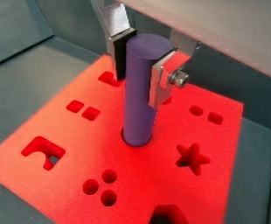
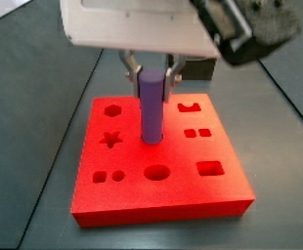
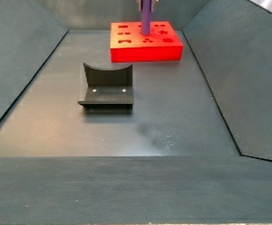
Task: Pick up the round object. Move up. Place the round object on the fixture. Regrasp the round object. Move to above the board. Insert the round object.
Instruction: Insert the round object.
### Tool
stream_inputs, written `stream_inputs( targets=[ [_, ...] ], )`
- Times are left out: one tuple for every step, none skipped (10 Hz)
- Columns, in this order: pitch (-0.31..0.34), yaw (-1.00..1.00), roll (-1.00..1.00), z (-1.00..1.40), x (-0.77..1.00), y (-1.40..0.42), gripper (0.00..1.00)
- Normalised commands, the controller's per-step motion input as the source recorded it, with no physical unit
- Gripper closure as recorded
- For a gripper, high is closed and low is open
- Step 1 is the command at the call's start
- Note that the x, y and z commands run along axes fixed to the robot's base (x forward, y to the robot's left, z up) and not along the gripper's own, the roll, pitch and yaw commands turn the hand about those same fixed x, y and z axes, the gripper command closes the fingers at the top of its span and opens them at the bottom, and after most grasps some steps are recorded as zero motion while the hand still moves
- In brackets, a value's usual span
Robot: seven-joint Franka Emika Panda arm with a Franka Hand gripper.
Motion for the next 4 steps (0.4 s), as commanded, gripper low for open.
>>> stream_inputs(
  targets=[
    [0.0,0.0,0.04,-1.0,0.29,-0.01,1.0],
    [-0.071,-0.08,-0.24,-0.37,0.0,0.07,1.0],
    [-0.09,-0.04,-0.25,-0.28,0.0,0.08,1.0],
    [-0.033,0.0,-0.08,-0.14,0.01,0.0,1.0]
  ],
)
